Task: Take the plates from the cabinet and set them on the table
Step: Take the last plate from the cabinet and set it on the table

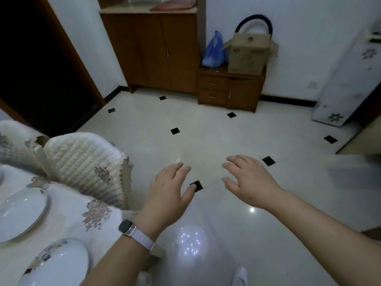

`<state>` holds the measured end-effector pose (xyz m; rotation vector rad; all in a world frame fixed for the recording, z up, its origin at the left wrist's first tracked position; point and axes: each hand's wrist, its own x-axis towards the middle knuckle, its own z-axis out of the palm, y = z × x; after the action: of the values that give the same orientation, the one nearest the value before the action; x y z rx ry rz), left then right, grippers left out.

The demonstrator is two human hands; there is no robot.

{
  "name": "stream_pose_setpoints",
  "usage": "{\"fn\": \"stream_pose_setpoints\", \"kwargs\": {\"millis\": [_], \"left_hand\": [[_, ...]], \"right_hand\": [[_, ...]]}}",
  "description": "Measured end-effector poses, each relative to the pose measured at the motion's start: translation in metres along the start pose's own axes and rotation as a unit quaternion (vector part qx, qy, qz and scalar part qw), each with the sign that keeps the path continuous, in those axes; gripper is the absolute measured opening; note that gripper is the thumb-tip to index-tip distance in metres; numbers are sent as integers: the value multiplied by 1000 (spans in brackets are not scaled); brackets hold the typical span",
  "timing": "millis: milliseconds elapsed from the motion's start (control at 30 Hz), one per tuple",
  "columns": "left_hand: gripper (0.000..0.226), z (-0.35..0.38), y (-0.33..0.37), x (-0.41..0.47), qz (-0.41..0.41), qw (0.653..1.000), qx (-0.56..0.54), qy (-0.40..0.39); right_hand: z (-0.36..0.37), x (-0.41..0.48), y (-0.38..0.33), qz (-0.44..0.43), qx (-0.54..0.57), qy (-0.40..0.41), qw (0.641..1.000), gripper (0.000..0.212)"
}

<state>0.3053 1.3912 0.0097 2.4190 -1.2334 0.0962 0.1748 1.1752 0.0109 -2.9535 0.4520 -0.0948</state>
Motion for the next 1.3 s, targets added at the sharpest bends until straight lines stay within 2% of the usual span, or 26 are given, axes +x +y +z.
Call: {"fn": "stream_pose_setpoints", "kwargs": {"millis": [267, 533, 867, 1033, 1300], "left_hand": [[52, 65, 119, 125, 87, 996, 4, -25], [49, 120, 203, 211, 184, 981, 10, -68], [44, 197, 244, 331, 319, 940, 11, -118], [43, 236, 262, 414, 381, 917, -2, -121], [41, 279, 281, 548, 456, 880, -26, -128]], "right_hand": [[-34, -21, 154, 92, 5, 40, 995, 54], [-60, -50, 265, 187, 11, 56, 981, 57], [-55, -34, 353, 291, -11, 42, 956, 52], [-65, 12, 403, 347, -28, 33, 937, 46], [-82, 99, 462, 425, -22, 50, 904, 48]]}}
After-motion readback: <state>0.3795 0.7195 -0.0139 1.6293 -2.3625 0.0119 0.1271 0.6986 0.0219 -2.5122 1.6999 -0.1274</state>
